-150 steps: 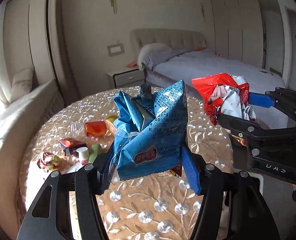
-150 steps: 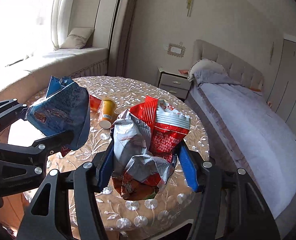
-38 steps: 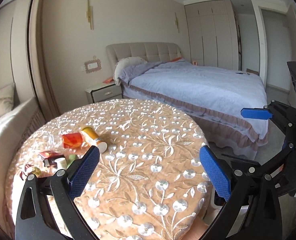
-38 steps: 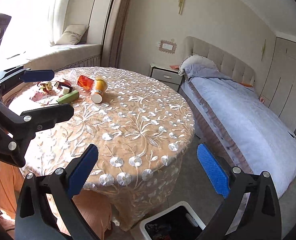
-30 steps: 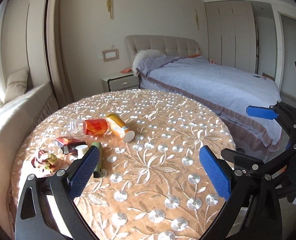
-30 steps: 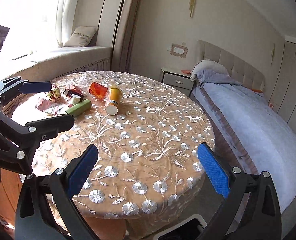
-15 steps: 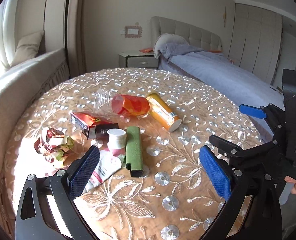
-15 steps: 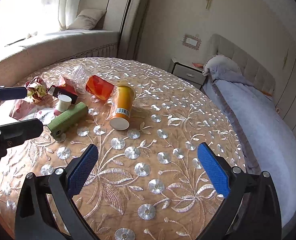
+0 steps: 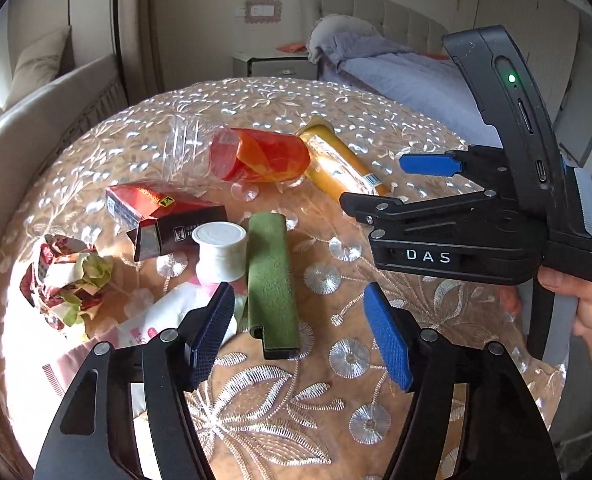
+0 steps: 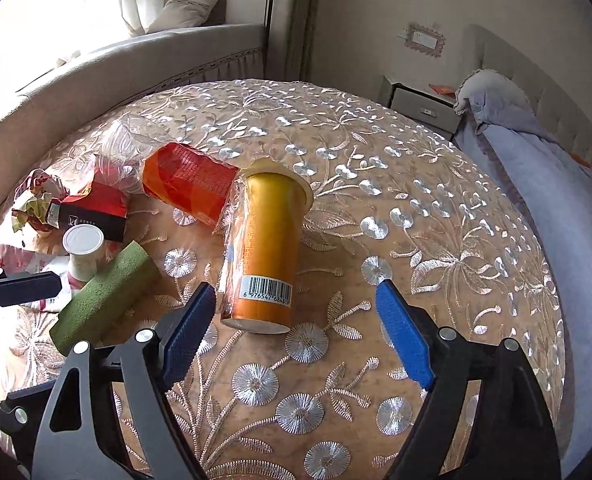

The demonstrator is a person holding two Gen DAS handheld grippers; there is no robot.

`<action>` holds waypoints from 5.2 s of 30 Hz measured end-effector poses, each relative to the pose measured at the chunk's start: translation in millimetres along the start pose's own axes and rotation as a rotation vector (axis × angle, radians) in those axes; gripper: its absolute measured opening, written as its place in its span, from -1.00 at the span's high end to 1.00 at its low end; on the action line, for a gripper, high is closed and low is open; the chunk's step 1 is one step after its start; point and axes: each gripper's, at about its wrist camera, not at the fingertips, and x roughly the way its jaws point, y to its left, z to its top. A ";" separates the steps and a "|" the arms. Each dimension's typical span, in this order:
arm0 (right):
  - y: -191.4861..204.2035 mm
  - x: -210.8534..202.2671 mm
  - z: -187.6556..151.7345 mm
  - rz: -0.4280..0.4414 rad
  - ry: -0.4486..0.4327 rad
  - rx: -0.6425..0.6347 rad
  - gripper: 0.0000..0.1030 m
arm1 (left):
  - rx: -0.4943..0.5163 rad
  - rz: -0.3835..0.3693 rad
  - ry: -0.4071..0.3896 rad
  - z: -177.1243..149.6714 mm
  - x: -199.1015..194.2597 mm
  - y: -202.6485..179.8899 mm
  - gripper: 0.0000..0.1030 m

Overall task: Collect trash
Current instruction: 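Grasp the green sponge with the left tool while the right tool grasps the yellow cup, then carry the sponge and cup over the white bin and open both tools, then move both tools back to the table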

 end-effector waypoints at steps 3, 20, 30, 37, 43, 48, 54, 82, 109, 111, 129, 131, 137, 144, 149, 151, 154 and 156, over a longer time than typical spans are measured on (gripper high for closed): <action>4.5 9.6 4.7 0.010 0.026 -0.011 -0.31 | 0.000 0.028 0.033 3.8 9.9 1.0 -0.27; -5.8 -16.6 -21.3 0.040 0.014 0.039 0.20 | -0.026 0.057 0.018 5.2 19.3 10.9 0.52; -9.9 -98.1 -61.1 0.009 -0.079 0.041 0.20 | 0.043 0.013 -0.078 -2.8 -38.6 -29.8 0.52; -14.2 -143.0 -91.3 -0.036 -0.113 0.060 0.20 | 0.090 -0.015 -0.126 -8.5 -67.7 -66.2 0.52; -22.2 -176.1 -122.7 -0.082 -0.119 0.094 0.20 | 0.150 -0.060 -0.135 -20.8 -77.8 -102.7 0.52; -36.7 -203.3 -160.8 -0.162 -0.125 0.145 0.20 | 0.234 -0.117 -0.133 -32.0 -83.2 -144.0 0.52; -62.5 -226.6 -214.3 -0.233 -0.088 0.246 0.20 | 0.348 -0.189 -0.106 -50.4 -80.0 -197.9 0.52; -147.5 -182.7 -396.2 -0.336 0.212 0.305 0.20 | 0.857 -0.430 0.189 -155.5 53.2 -393.9 0.52; -166.4 -113.9 -454.5 -0.205 0.379 0.297 -0.92 | 1.024 -0.486 0.279 -190.9 132.1 -427.1 -0.90; -166.5 -119.4 -450.8 -0.219 0.366 0.294 -0.92 | 1.015 -0.489 0.265 -186.1 126.3 -425.6 -0.90; -139.5 -231.3 -377.9 -0.351 0.088 0.264 -0.92 | 0.799 -0.410 0.033 -112.7 -7.1 -369.4 -0.90; -132.3 -241.2 -363.1 -0.356 0.038 0.250 -0.92 | 0.746 -0.385 0.007 -102.5 -20.3 -351.5 -0.90; -103.7 -251.1 -315.2 -0.344 -0.082 0.206 -0.92 | 0.588 -0.246 -0.117 -75.9 -52.0 -284.6 -0.90; -66.1 -236.8 -244.7 -0.266 -0.205 0.111 -0.92 | 0.399 -0.072 -0.203 -47.2 -76.2 -195.0 -0.90; -35.3 -214.4 -189.4 -0.187 -0.272 0.049 -0.92 | 0.288 0.029 -0.216 -37.1 -85.7 -132.8 -0.90; -23.3 -205.8 -169.3 -0.167 -0.293 0.032 -0.92 | 0.252 0.080 -0.219 -34.2 -89.4 -109.4 -0.90; -4.8 -193.7 -141.1 -0.103 -0.322 0.026 -0.92 | 0.198 0.142 -0.221 -30.5 -93.9 -76.2 -0.90; 8.5 -184.7 -121.7 -0.066 -0.339 0.014 -0.92 | 0.160 0.179 -0.219 -29.1 -96.8 -52.1 -0.90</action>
